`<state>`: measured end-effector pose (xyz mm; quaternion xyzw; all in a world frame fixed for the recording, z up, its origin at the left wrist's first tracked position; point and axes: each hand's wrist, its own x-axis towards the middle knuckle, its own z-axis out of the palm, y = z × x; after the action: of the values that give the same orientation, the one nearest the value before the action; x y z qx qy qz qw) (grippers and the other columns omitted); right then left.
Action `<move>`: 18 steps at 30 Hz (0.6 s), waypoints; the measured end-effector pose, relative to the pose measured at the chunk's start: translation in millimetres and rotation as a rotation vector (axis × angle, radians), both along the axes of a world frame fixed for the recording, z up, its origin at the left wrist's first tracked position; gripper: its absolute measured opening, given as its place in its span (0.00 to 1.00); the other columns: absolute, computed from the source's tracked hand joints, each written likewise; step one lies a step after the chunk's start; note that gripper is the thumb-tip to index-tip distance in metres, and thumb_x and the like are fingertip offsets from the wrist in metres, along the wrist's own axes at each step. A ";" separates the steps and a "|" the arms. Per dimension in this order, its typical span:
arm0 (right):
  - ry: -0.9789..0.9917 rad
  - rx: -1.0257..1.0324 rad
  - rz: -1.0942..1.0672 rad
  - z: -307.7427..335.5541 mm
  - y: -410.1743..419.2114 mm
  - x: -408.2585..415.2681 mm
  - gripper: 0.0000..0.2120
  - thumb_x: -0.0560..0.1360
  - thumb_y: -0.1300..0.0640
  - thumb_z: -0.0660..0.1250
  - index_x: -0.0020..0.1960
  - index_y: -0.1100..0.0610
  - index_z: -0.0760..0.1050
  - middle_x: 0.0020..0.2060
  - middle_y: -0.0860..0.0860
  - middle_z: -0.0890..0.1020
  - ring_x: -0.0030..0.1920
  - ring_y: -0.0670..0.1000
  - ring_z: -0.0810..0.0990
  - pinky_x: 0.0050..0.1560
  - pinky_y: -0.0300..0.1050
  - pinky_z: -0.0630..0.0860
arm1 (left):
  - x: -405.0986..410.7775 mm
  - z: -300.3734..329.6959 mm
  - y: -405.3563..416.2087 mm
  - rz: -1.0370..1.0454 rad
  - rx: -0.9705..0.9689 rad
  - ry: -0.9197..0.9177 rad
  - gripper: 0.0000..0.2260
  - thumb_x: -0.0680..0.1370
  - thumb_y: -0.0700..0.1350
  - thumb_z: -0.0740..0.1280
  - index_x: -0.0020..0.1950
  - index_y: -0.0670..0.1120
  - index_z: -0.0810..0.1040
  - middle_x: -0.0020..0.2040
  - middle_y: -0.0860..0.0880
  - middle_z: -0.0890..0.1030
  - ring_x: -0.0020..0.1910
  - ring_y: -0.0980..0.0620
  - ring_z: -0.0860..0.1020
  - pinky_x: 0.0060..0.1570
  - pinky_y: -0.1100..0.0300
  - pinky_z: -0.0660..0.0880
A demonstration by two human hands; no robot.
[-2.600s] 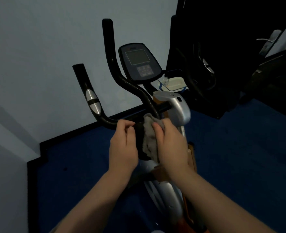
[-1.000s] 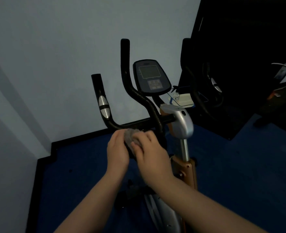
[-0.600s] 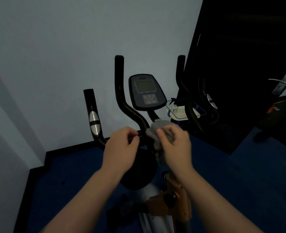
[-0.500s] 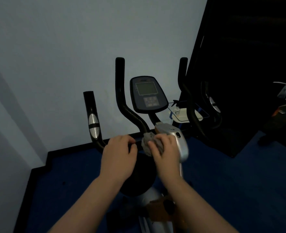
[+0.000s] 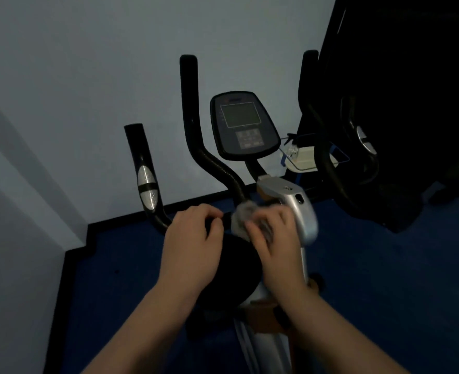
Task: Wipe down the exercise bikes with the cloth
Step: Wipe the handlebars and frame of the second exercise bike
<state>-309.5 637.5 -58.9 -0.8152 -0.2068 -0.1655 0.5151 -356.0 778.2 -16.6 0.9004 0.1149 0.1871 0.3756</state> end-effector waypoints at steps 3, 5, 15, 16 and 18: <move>-0.011 -0.003 0.024 -11.8 -8.1 -19.3 0.02 0.76 0.55 0.65 0.48 0.49 0.74 0.49 0.43 0.70 0.49 0.41 0.75 0.48 0.29 0.72 | 0.4 -2.1 2.3 -0.036 -0.048 -0.008 0.08 0.79 0.47 0.62 0.54 0.56 0.77 0.47 0.63 0.74 0.53 0.63 0.69 0.48 0.67 0.66; -0.044 -0.082 0.008 3.5 1.1 5.7 0.02 0.75 0.60 0.66 0.48 0.54 0.75 0.47 0.46 0.71 0.47 0.38 0.73 0.47 0.27 0.70 | 0.2 -2.1 2.4 -0.093 -0.053 -0.009 0.08 0.79 0.47 0.61 0.56 0.57 0.76 0.50 0.63 0.74 0.54 0.64 0.69 0.51 0.67 0.65; -0.068 -0.110 -0.053 -1.2 -10.6 -3.2 0.02 0.75 0.56 0.66 0.47 0.51 0.74 0.45 0.49 0.75 0.49 0.40 0.74 0.49 0.28 0.69 | 17.4 8.4 43.0 -0.245 0.186 0.084 0.16 0.76 0.59 0.60 0.58 0.54 0.76 0.55 0.56 0.77 0.55 0.56 0.72 0.59 0.58 0.65; -0.072 -0.153 -0.068 5.0 -5.5 5.7 0.02 0.75 0.57 0.66 0.47 0.52 0.74 0.45 0.49 0.75 0.49 0.39 0.74 0.49 0.27 0.68 | 16.5 6.4 41.2 -0.262 0.214 0.110 0.17 0.76 0.61 0.57 0.58 0.55 0.75 0.54 0.58 0.77 0.54 0.57 0.72 0.57 0.61 0.62; -0.087 -0.215 -0.109 25.4 14.3 34.7 0.03 0.75 0.60 0.67 0.47 0.53 0.75 0.45 0.49 0.75 0.47 0.37 0.71 0.48 0.27 0.66 | 15.8 3.6 38.4 -0.275 0.235 0.120 0.17 0.74 0.63 0.54 0.55 0.58 0.74 0.50 0.59 0.76 0.51 0.58 0.71 0.52 0.62 0.58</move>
<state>-274.8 651.9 -33.5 -0.8679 -0.2006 -0.2053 0.4054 -340.2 816.5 -13.1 0.9548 -0.0098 0.0921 0.2826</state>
